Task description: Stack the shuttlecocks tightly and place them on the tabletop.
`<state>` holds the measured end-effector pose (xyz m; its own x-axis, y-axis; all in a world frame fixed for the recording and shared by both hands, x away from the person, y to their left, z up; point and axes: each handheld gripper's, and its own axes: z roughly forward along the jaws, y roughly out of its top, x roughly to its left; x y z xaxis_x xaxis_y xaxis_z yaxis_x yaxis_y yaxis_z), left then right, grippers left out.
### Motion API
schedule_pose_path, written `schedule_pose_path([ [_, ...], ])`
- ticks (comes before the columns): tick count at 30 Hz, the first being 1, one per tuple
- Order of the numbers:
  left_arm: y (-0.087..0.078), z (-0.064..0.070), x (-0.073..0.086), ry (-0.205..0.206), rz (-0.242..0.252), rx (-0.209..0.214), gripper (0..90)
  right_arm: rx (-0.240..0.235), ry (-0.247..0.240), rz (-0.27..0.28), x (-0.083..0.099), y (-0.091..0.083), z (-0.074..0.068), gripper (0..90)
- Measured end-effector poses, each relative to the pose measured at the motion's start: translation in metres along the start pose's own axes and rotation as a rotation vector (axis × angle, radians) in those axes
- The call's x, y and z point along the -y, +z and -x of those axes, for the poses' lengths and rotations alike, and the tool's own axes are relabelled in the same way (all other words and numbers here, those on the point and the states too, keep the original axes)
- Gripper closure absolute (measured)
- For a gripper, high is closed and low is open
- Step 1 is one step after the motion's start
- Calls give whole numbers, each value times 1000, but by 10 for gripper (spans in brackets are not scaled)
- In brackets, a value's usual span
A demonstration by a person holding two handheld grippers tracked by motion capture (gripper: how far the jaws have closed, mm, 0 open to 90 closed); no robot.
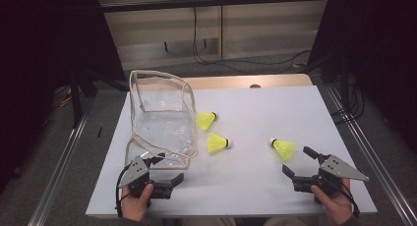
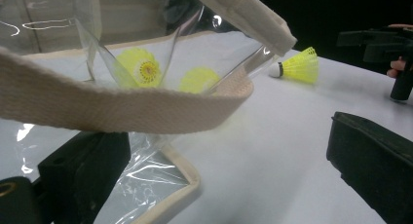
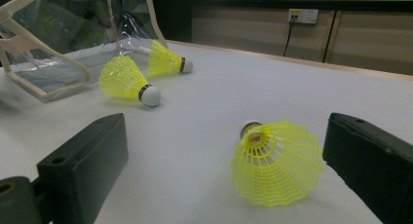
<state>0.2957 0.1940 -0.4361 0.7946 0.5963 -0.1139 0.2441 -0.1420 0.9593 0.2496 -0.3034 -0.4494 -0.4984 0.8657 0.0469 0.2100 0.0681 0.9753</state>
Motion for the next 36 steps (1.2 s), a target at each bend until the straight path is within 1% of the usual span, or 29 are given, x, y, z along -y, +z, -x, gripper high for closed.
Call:
schedule_pose_path([
  [2, 1, 2, 0, -8, 3, 2, 23, 2, 8, 4, -1, -1, 0, 22],
  [6, 2, 3, 0, -10, 0, 5, 22, 2, 0, 4, -1, 0, 0, 22],
  [14, 6, 4, 0, -9, -8, 13, 21, -5, 2, 3, -1, 1, 0, 22],
  [15, 8, 5, 0, -3, -15, 21, 21, -6, 5, 3, -1, 1, 0, 22],
  [17, 8, 6, 0, 0, -17, 22, 19, -6, 3, 2, -1, 1, 0, 22],
  [18, 8, 6, 0, 0, -17, 22, 18, -6, 3, 3, -1, 1, 0, 22],
  [19, 9, 7, 0, -9, -16, 22, 18, -5, 1, 3, -1, 1, 0, 22],
  [24, 9, 8, 0, -8, -24, 26, 21, -9, 4, 3, -1, 2, 0, 22],
  [25, 9, 8, 1, -3, -38, 29, 22, -9, 1, 3, -1, 2, 0, 22],
  [30, 11, 9, 2, -8, -46, 38, 23, -12, 2, 3, -2, 3, 0, 22],
  [31, 11, 9, 2, -19, -42, 43, 24, -12, 2, 3, -2, 3, 0, 22],
  [32, 11, 9, 2, -19, -42, 43, 23, -12, 2, 3, -2, 3, 0, 22],
  [33, 12, 10, 2, -39, -30, 55, 22, -14, 0, 4, -2, 3, 0, 22],
  [36, 14, 11, 2, -30, -41, 57, 20, -17, 3, 3, -2, 4, -1, 22],
])
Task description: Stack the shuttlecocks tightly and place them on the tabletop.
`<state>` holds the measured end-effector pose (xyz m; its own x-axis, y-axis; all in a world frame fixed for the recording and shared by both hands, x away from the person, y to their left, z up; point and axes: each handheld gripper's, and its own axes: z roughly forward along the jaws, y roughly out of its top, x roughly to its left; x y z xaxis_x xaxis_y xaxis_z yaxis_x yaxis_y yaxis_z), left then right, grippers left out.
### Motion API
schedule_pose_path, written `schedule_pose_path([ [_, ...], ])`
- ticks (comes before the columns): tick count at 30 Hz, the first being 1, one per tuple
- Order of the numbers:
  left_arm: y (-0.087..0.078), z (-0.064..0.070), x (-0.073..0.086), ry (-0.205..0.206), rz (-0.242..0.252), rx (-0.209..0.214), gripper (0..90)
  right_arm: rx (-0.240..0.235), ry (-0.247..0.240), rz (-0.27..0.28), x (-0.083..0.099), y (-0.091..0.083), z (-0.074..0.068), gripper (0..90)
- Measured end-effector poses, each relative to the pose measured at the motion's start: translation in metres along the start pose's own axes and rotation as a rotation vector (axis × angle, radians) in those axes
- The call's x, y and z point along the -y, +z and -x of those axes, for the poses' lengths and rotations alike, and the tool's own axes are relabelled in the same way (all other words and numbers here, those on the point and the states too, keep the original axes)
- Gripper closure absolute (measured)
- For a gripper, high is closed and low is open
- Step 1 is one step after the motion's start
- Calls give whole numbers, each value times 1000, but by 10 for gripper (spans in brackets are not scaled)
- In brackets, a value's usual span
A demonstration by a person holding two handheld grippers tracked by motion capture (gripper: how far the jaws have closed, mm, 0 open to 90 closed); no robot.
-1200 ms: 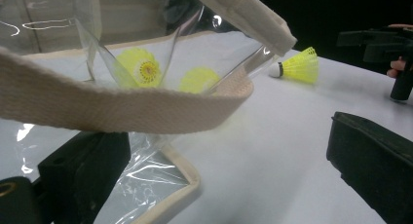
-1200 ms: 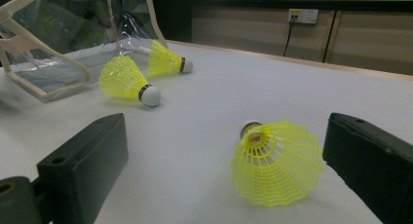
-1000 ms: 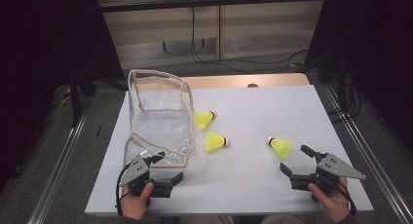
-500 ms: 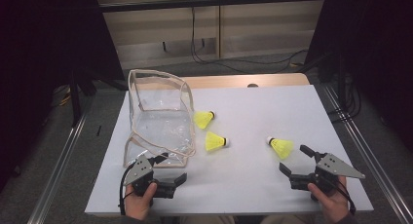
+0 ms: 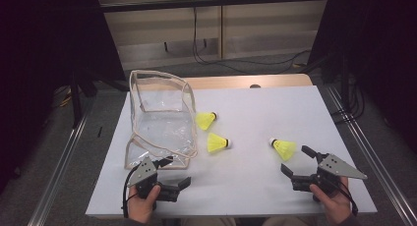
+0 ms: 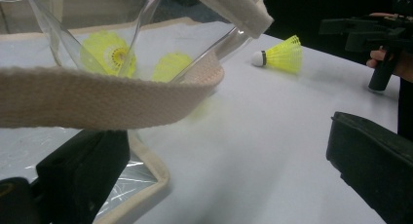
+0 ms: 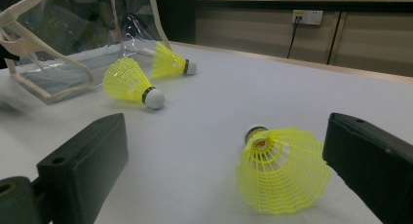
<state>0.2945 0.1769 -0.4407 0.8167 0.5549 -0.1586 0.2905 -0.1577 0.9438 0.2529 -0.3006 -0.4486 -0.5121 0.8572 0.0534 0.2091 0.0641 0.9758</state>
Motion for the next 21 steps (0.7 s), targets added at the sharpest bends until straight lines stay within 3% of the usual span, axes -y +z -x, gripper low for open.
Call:
schedule_pose_path([
  [6, 3, 2, 0, 11, -22, 6, 12, 0, -1, 3, 0, 0, 0, 22],
  [12, 8, 4, 1, 7, -47, 38, 27, 0, -4, 3, -1, 0, 0, 22],
  [21, 16, 12, -1, 17, -49, 50, 18, 3, -9, 6, -1, 0, 0, 23],
])
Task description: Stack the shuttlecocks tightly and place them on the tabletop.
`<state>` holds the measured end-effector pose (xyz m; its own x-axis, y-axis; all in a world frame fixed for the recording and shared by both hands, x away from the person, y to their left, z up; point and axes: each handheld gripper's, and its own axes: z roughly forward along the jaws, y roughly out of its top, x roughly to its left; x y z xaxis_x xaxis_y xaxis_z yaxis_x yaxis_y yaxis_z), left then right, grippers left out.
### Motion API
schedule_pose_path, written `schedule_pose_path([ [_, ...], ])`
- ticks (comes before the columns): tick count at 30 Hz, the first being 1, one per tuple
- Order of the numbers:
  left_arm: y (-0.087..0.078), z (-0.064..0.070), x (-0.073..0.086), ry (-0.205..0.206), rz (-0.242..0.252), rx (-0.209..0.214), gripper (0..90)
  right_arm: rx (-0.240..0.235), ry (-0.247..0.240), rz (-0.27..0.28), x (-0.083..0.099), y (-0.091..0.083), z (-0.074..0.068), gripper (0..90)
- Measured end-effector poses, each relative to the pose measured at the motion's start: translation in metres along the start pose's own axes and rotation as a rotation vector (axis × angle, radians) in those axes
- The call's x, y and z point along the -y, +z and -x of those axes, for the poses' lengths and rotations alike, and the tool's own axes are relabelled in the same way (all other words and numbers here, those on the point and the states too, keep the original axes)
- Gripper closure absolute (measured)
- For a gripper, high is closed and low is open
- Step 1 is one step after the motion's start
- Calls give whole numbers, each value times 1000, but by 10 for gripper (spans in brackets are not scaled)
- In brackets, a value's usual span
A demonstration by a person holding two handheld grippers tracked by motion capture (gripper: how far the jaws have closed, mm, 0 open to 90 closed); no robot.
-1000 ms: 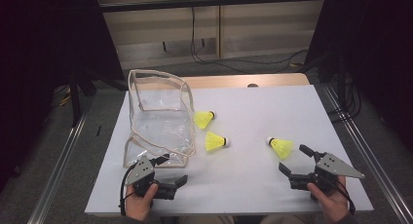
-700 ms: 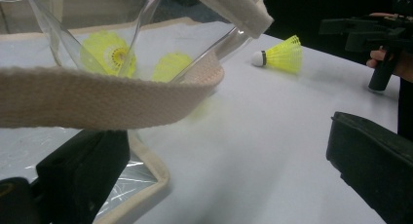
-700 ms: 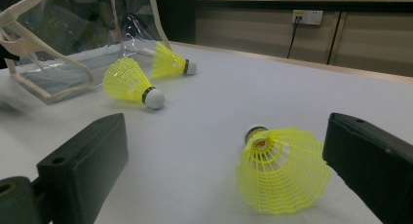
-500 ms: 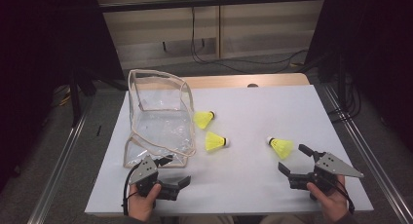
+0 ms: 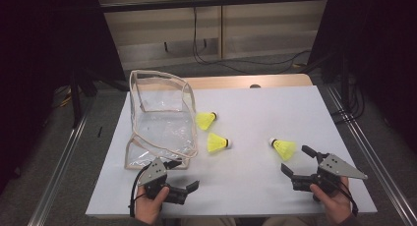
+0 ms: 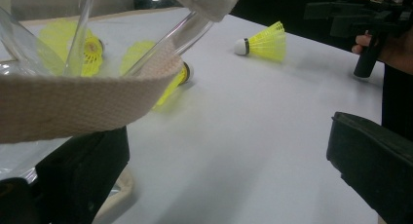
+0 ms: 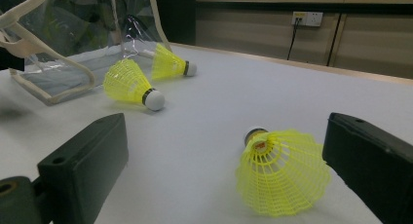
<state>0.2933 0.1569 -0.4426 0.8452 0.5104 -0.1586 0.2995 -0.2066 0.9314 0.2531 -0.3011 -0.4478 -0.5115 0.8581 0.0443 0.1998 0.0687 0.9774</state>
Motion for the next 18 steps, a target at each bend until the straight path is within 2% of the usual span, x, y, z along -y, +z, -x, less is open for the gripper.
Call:
schedule_pose_path([
  [10, 8, 5, 0, -6, -19, 12, 22, 0, 0, 0, 0, 0, 0, 24],
  [18, 20, 13, -2, -9, -23, 44, 22, -2, -1, 3, 0, 0, 0, 24],
])
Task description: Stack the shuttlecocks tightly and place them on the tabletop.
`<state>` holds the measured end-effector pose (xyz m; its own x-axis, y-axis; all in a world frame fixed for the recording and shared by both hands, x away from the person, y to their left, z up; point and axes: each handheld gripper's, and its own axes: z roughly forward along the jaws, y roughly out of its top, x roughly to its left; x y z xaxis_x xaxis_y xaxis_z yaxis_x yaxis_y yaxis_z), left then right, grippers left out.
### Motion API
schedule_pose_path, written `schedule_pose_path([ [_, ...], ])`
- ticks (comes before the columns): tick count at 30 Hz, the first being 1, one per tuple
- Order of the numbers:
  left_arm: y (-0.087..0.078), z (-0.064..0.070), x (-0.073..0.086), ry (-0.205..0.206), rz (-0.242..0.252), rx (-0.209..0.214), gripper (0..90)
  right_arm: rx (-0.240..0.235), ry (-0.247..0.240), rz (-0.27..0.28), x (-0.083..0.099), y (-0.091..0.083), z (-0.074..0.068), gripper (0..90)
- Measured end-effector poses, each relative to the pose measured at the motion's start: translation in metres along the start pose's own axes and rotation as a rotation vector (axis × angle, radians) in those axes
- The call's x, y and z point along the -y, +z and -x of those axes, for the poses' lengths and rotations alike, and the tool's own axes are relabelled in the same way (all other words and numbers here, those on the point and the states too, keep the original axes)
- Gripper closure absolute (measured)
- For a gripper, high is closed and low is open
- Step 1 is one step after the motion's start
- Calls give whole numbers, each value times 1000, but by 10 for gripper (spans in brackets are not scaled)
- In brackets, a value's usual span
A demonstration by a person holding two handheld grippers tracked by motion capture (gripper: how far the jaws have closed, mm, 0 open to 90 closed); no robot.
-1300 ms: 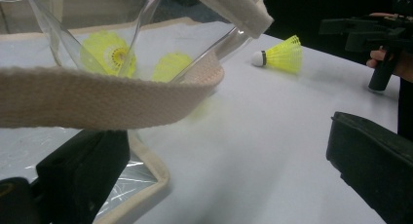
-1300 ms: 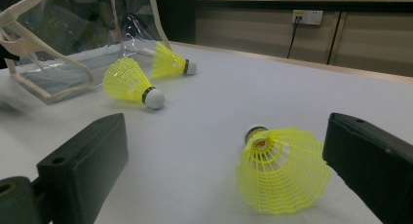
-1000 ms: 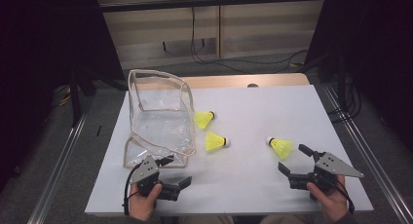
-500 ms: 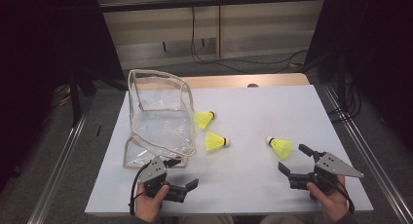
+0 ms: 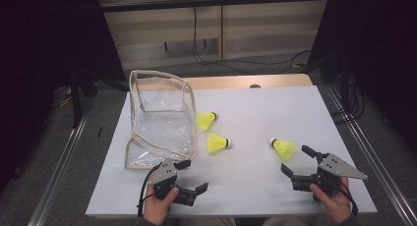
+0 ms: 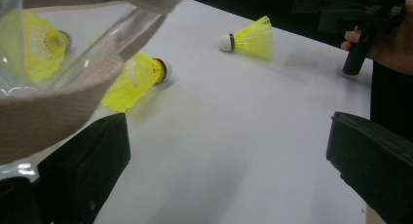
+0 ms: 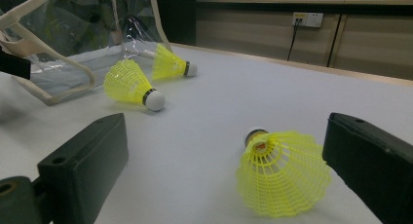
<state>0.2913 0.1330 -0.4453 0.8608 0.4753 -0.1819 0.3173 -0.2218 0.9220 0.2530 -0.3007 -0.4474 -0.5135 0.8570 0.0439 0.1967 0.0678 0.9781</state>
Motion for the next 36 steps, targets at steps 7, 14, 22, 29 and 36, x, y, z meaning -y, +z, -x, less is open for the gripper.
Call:
schedule_pose_path([
  [7, 11, 6, -2, -2, -4, 6, 22, -2, 0, -1, 0, 0, 0, 24],
  [14, 16, 8, -4, -10, 4, 6, 22, -3, -2, -1, 0, 0, 0, 24],
  [22, 20, 11, -6, 0, 3, -2, 22, -8, 0, -3, 0, 0, 0, 24],
  [29, 25, 13, -8, 2, 5, -3, 21, -7, -1, -6, 0, 0, -1, 24],
  [36, 29, 16, -8, 3, -2, -2, 21, -7, -1, -5, 0, 0, 0, 24],
])
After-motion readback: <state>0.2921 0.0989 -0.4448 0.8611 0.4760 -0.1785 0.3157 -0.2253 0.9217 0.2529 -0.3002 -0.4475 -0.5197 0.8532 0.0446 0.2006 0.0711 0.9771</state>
